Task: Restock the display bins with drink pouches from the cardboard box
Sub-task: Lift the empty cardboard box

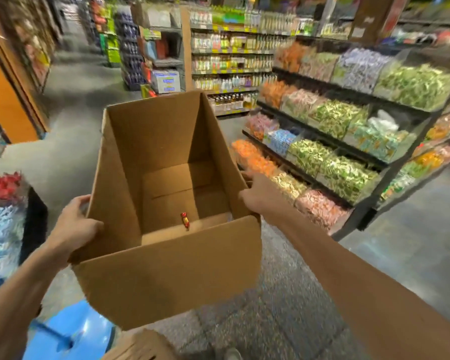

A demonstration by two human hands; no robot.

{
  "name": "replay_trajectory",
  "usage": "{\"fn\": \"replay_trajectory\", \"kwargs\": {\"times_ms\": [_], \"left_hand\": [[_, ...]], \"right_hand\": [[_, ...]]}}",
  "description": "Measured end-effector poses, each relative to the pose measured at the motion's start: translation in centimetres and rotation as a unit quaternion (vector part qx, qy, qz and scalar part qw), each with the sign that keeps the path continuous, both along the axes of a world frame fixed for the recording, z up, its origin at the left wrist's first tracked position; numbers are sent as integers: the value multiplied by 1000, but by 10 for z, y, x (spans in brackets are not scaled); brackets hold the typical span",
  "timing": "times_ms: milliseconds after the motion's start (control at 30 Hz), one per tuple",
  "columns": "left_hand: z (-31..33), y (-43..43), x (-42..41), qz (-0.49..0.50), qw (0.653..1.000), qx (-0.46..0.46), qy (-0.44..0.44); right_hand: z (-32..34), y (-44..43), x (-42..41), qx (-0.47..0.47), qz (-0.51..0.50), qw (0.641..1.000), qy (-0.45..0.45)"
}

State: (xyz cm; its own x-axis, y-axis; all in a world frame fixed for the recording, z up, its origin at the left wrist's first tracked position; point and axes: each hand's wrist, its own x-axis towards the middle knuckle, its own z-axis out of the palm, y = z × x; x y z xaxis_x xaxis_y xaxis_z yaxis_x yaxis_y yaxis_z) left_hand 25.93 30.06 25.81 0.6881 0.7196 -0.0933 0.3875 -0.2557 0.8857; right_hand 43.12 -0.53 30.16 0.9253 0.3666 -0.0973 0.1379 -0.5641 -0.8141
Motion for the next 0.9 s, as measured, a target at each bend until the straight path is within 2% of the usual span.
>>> {"fn": "replay_trajectory", "kwargs": {"times_ms": [200, 333, 567, 633, 733, 900], "left_hand": [[-38, 78, 86, 68, 997, -6, -20], [-55, 136, 126, 123, 992, -37, 3], [-79, 243, 196, 197, 978, -10, 74], [-92, 282, 218, 218, 972, -43, 71], [-108, 348, 264, 206, 972, -91, 69], [-131, 475, 340, 176, 968, -135, 114]], "right_hand": [[-29, 106, 117, 9, 66, 997, -28], [-60, 186, 186, -22, 117, 993, -12], [-115, 340, 293, -70, 161, 984, -4], [-132, 390, 325, -77, 167, 983, -3], [-162, 469, 377, -64, 159, 985, 20], [-196, 607, 463, -68, 129, 987, 68]]}}
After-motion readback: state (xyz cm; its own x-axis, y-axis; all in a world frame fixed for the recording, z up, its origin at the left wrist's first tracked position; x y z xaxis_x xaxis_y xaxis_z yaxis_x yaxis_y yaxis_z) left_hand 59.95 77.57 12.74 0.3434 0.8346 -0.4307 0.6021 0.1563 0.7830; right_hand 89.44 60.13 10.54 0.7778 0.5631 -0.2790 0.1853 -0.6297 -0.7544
